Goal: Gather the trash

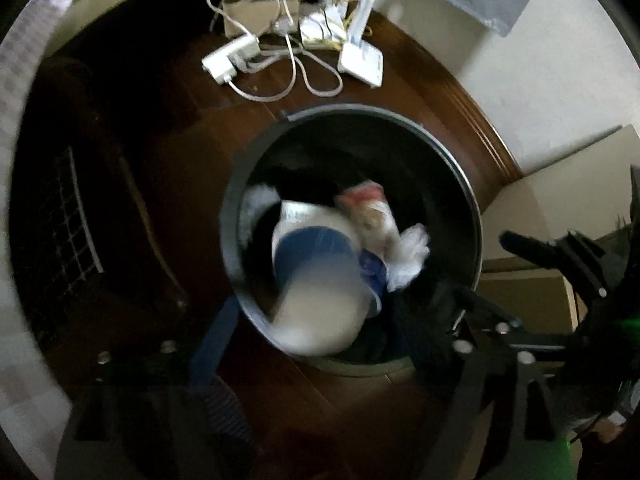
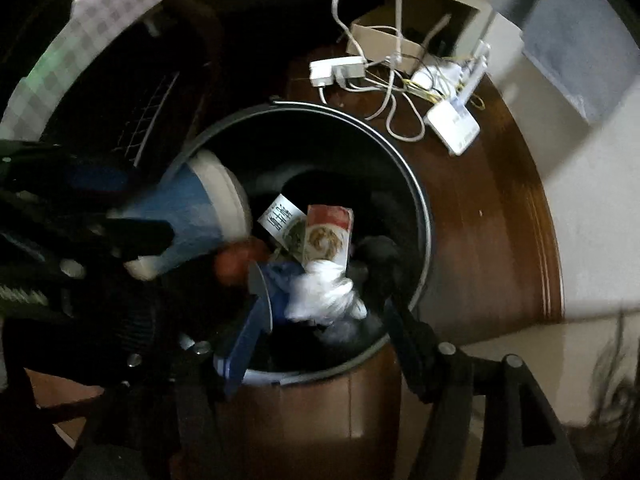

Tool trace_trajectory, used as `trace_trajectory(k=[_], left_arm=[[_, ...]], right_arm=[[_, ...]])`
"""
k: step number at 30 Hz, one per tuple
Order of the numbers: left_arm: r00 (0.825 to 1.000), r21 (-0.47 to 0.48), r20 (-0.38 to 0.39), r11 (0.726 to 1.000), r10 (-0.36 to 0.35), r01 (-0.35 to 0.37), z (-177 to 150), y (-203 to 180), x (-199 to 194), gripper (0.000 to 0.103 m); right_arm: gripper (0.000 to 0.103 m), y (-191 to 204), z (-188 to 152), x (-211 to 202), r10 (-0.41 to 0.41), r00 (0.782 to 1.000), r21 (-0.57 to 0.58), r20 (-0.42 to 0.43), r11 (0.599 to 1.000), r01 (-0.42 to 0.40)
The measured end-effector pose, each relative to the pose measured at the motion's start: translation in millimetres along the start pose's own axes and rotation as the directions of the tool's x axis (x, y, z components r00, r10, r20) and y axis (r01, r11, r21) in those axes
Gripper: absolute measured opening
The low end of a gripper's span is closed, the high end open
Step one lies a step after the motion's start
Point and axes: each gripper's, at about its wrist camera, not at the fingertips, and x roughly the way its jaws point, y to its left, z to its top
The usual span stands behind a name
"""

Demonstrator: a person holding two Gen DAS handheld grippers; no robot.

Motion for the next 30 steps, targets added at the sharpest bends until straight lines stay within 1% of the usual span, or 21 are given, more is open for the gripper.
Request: trace_trajectory(k=[2, 4, 5, 6, 7, 9, 11, 12, 14, 16, 17, 18, 20, 21, 25, 26, 29, 30], left_arm=[[0.999, 0.005, 0.028, 1.000, 0.021, -0.021, -1, -3, -11, 0.085], [0.998, 0.016, 0.059, 0.999, 0.036, -0.037, -2, -6, -23, 0.085], [0.996, 0.023, 0.080, 0.999, 0.041, -0.043, -6, -8, -33, 0.086], [0.994, 0.030, 0.101, 0.999, 0.041, -0.045, -9, -10, -43, 0.087], [0.993, 0.034, 0.114, 0.998, 0.041, -0.045, -10, -9, -50, 0.088], [0.988, 0.044, 0.149, 0.998, 0.039, -0.046, -15, -9, -70, 0.090], [0.984, 0.066, 0.177, 0.997, 0.033, -0.045, -20, -8, -88, 0.090], [0.981, 0.072, 0.194, 0.996, 0.033, -0.048, -23, -7, -100, 0.090], [0.972, 0.075, 0.233, 0.996, 0.027, -0.046, -27, -4, -118, 0.090], [0.958, 0.064, 0.285, 0.996, 0.037, -0.058, -36, 5, -145, 0.090], [0.950, 0.059, 0.309, 0.996, 0.039, -0.060, -40, 10, -156, 0.091], [0.937, 0.050, 0.346, 0.996, 0.048, -0.069, -48, 17, -172, 0.091], [0.923, 0.027, 0.377, 0.995, 0.080, -0.097, -55, 27, -185, 0.091], [0.915, 0.011, 0.394, 0.995, 0.088, -0.100, -62, 36, -194, 0.091], [0.896, -0.043, 0.423, 0.991, 0.132, -0.126, -80, 57, -209, 0.091], [0.894, -0.049, 0.428, 0.991, 0.134, -0.125, -84, 62, -213, 0.091], [0.874, -0.086, 0.462, 0.989, 0.149, -0.123, -100, 72, -227, 0.091], [0.865, -0.095, 0.477, 0.987, 0.158, -0.128, -104, 75, -232, 0.091]], right_arm=[[0.066, -5, -7, -13, -0.013, 1.000, 0.029, 0.012, 0.999, 0.013], [0.072, -11, -12, -24, -0.023, 1.000, 0.079, 0.010, 0.997, 0.022], [0.073, -13, -13, -34, -0.020, 1.000, 0.107, 0.020, 0.994, 0.017], [0.077, -14, -14, -42, -0.021, 0.999, 0.131, 0.030, 0.991, 0.017], [0.084, -15, -15, -50, -0.021, 0.999, 0.156, 0.038, 0.988, 0.015], [0.089, -14, -15, -69, -0.008, 0.997, 0.201, 0.072, 0.980, -0.007], [0.097, -11, -13, -89, -0.020, 0.995, 0.250, 0.101, 0.968, -0.005], [0.103, -8, -12, -96, -0.026, 0.994, 0.262, 0.108, 0.965, -0.003], [0.103, -2, -11, -114, -0.048, 0.989, 0.292, 0.141, 0.957, 0.005], [0.103, 3, -10, -135, -0.051, 0.981, 0.331, 0.189, 0.944, -0.014], [0.103, 6, -8, -143, -0.055, 0.977, 0.344, 0.207, 0.939, -0.020], [0.103, 11, -6, -155, -0.058, 0.971, 0.353, 0.231, 0.935, -0.028], [0.103, 26, -3, -174, -0.051, 0.962, 0.329, 0.267, 0.943, -0.041], [0.103, 32, -1, -179, -0.048, 0.961, 0.313, 0.271, 0.949, -0.041], [0.103, 66, 4, -210, -0.057, 0.949, 0.268, 0.310, 0.963, -0.030], [0.103, 76, 5, -219, -0.069, 0.944, 0.260, 0.323, 0.966, -0.019], [0.103, 100, 6, -238, -0.091, 0.931, 0.235, 0.354, 0.972, 0.005], [0.103, 106, 6, -242, -0.090, 0.929, 0.224, 0.359, 0.975, 0.008]])
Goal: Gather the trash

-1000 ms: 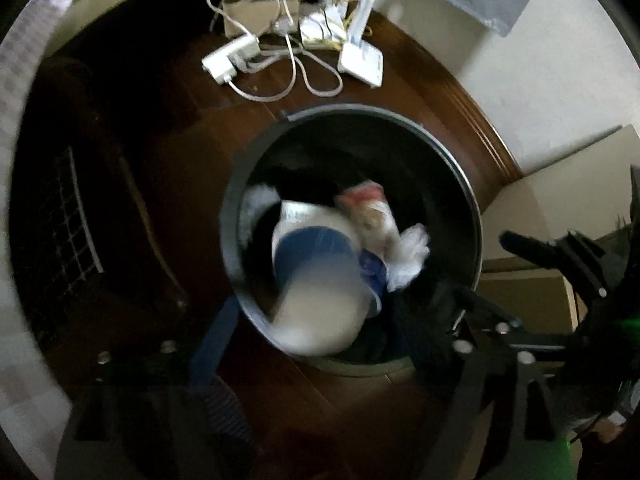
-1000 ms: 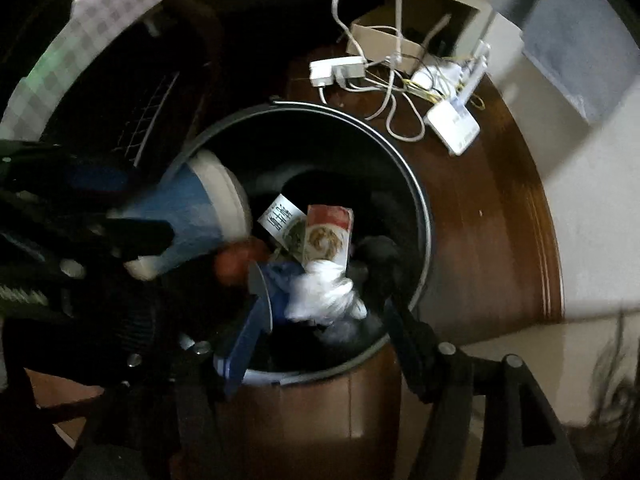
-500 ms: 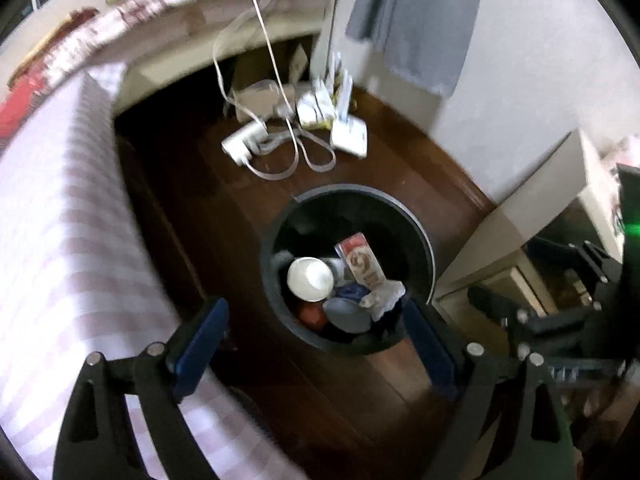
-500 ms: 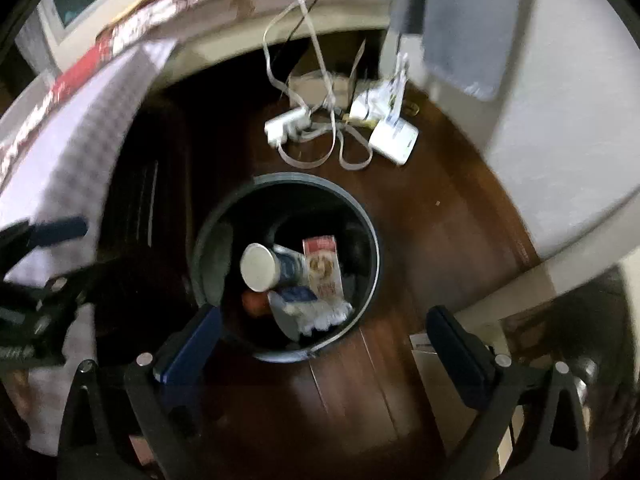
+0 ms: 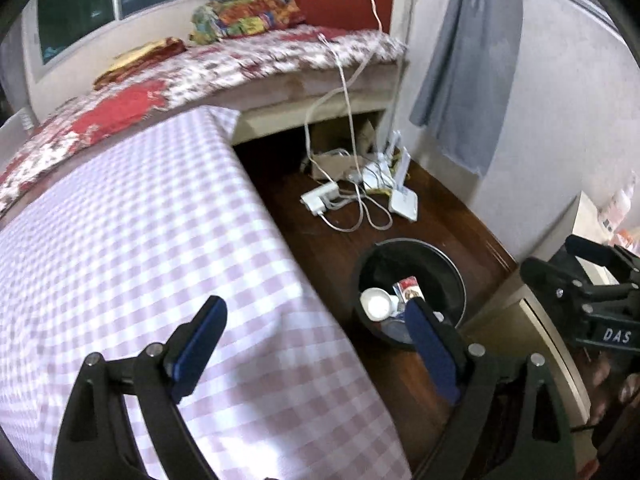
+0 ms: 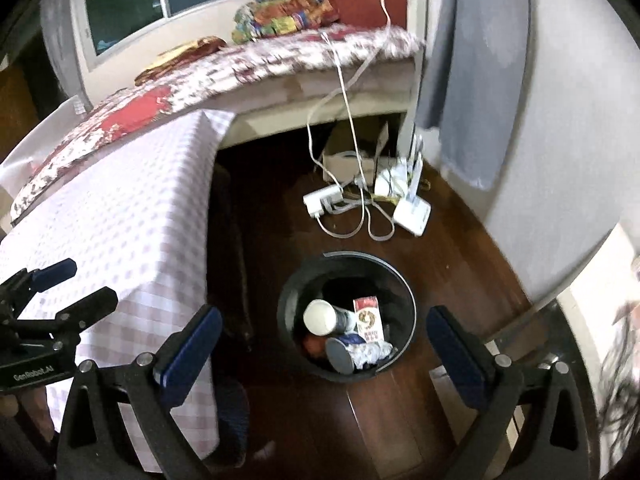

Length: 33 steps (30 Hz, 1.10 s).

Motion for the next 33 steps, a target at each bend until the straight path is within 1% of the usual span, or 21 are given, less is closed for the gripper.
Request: trace_trajectory(k=[5, 9, 16, 22, 29, 33], left_arm=[[0.997, -0.015, 0.077, 1.000, 0.021, -0.020, 1, 11, -30, 0.091], [0.989, -0.024, 0.135, 0.999, 0.052, -0.049, 1, 23, -52, 0.091], [0.974, -0.070, 0.206, 0.994, 0.093, -0.080, -7, 41, -88, 0.092], [0.960, -0.078, 0.254, 0.992, 0.115, -0.098, -8, 42, -111, 0.092], [0.938, -0.077, 0.314, 0.989, 0.145, -0.127, -9, 38, -134, 0.097], [0.932, -0.080, 0.334, 0.990, 0.139, -0.119, -9, 34, -139, 0.099]], right_arm=[[0.103, 39, 6, -28, -0.005, 0.999, -0.073, 0.052, 0.997, 0.009], [0.103, 60, 12, -52, 0.001, 0.995, -0.105, 0.095, 0.994, 0.009], [0.103, 87, 19, -93, 0.026, 0.985, -0.159, 0.172, 0.987, 0.002], [0.103, 93, 21, -119, 0.043, 0.974, -0.164, 0.222, 0.986, -0.006], [0.103, 87, 24, -143, 0.035, 0.962, -0.149, 0.272, 0.989, 0.006], [0.103, 83, 24, -150, 0.025, 0.957, -0.136, 0.290, 0.991, 0.015]])
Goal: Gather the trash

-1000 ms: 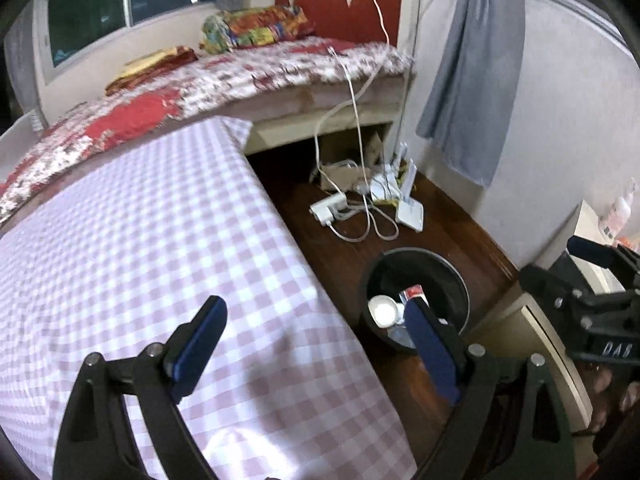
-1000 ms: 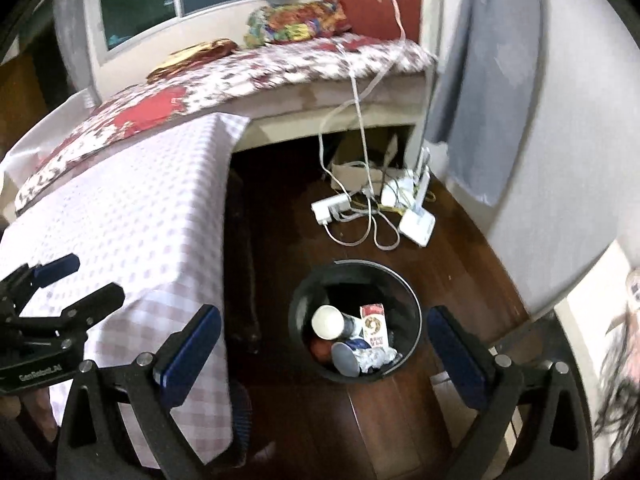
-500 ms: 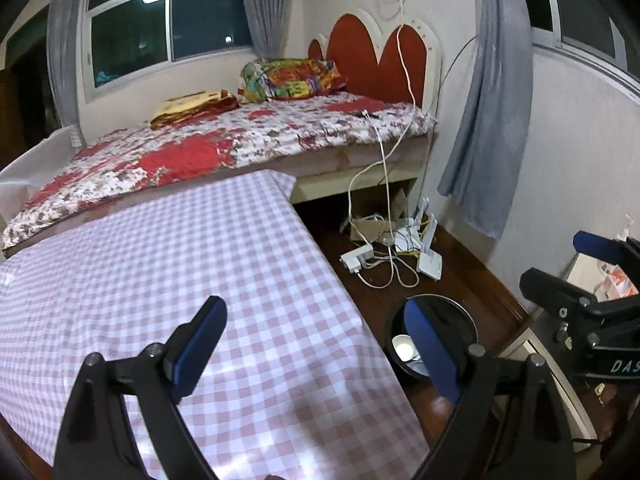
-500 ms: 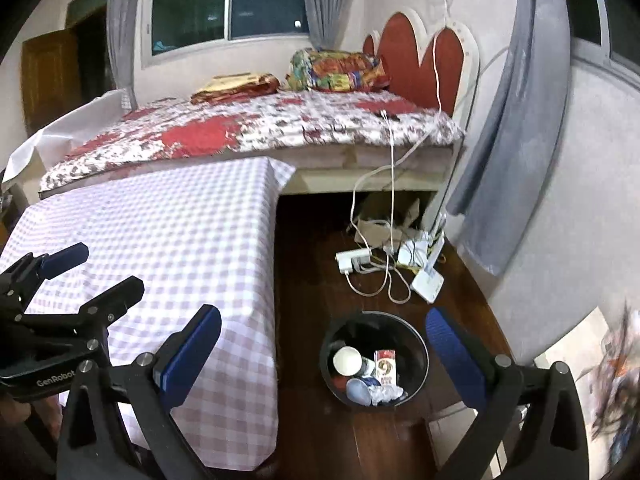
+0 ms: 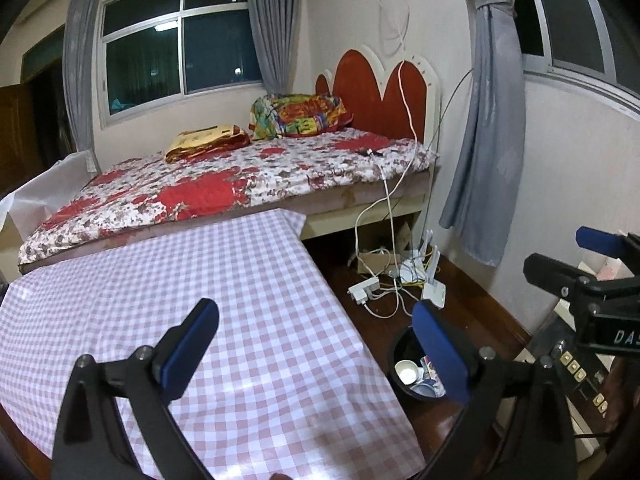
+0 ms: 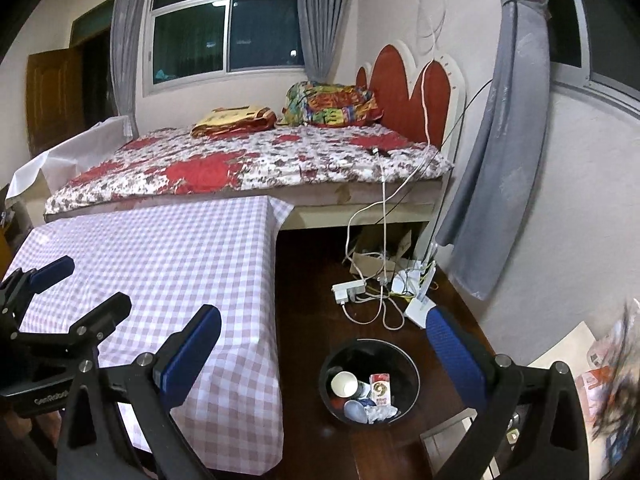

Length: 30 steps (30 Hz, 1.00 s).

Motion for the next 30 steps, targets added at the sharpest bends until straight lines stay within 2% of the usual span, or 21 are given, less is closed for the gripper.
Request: trace_trajectory(k=[4, 30], left_arm=[[1.000, 0.004, 0.009, 1.000, -0.009, 0.009, 0, -3, 0, 0.103], [1.000, 0.028, 0.010, 1.000, -0.014, 0.014, 0, -15, -9, 0.103]], right_arm=[[0.103, -4, 0, -2, -0.009, 1.000, 0.008, 0.003, 1.000, 0.009], [0.103, -7, -3, 0, -0.010, 1.000, 0.017, -0.001, 1.000, 0.010]])
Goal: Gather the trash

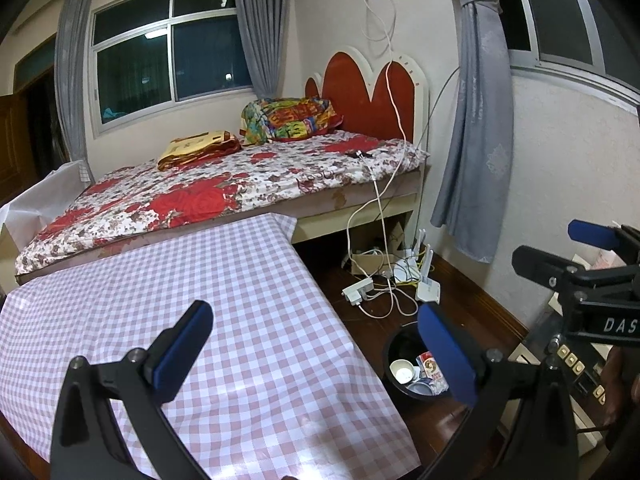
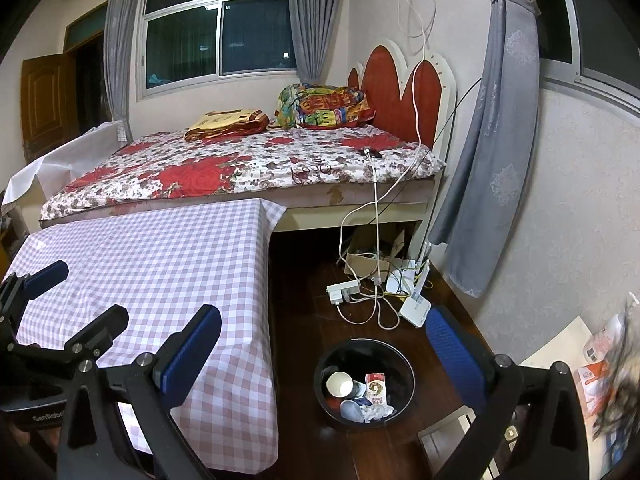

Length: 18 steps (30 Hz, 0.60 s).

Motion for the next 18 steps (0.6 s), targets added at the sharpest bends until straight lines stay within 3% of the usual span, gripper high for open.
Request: trace_trajectory(k=[18], left_arm=[[1.000, 0.009, -0.019, 1.000, -0.012, 0.012, -2.7, -4.8, 3.2, 0.103]], right_arm=[[0.103, -2.5, -4.1, 1.7, -0.009, 1.000, -0.002, -0.015, 1.000, 0.009]])
